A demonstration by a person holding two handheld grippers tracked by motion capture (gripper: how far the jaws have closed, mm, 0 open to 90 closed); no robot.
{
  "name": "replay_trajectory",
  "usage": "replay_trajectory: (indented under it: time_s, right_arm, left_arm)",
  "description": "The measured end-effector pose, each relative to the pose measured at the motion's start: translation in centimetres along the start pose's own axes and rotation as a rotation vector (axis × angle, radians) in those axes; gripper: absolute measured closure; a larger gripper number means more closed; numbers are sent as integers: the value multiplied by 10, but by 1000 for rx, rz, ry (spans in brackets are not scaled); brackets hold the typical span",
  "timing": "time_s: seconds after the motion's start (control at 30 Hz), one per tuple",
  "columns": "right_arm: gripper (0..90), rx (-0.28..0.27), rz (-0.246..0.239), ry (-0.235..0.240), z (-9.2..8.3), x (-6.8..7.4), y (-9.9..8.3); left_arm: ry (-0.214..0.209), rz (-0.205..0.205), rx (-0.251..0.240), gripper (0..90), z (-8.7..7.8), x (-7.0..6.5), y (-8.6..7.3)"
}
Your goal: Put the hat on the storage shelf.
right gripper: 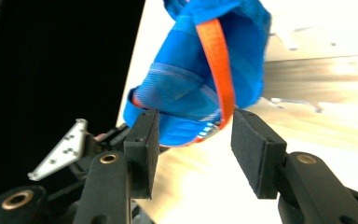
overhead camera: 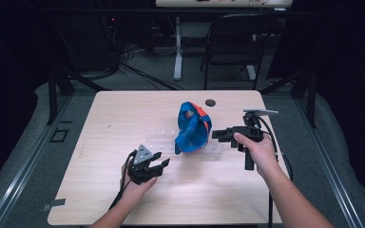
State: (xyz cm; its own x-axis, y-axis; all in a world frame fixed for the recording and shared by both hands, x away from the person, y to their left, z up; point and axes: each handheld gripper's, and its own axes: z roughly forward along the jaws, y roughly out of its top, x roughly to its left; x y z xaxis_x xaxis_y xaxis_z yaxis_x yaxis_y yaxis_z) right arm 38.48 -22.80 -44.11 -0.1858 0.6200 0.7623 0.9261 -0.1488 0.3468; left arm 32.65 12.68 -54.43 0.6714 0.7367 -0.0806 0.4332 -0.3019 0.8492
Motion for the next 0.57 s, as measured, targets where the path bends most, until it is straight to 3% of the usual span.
replay_trajectory:
  time_s: [0.17, 0.4, 0.5, 0.57]
  right_arm:
    - [509, -8, -40, -56, 2, -6, -13]
    - [498, -30, -96, -89, 6, -18, -34]
    - [488, -51, -137, -120, 6, -23, -48]
    - [475, -80, -191, -149, 7, -26, -58]
  left_arm:
    - [6, -17, -2, 534, 0, 2, -1]
    - [12, -14, 5, 532, 0, 3, -2]
    - [12, -18, 3, 530, 1, 3, -2]
    - [13, -17, 6, 529, 2, 2, -2]
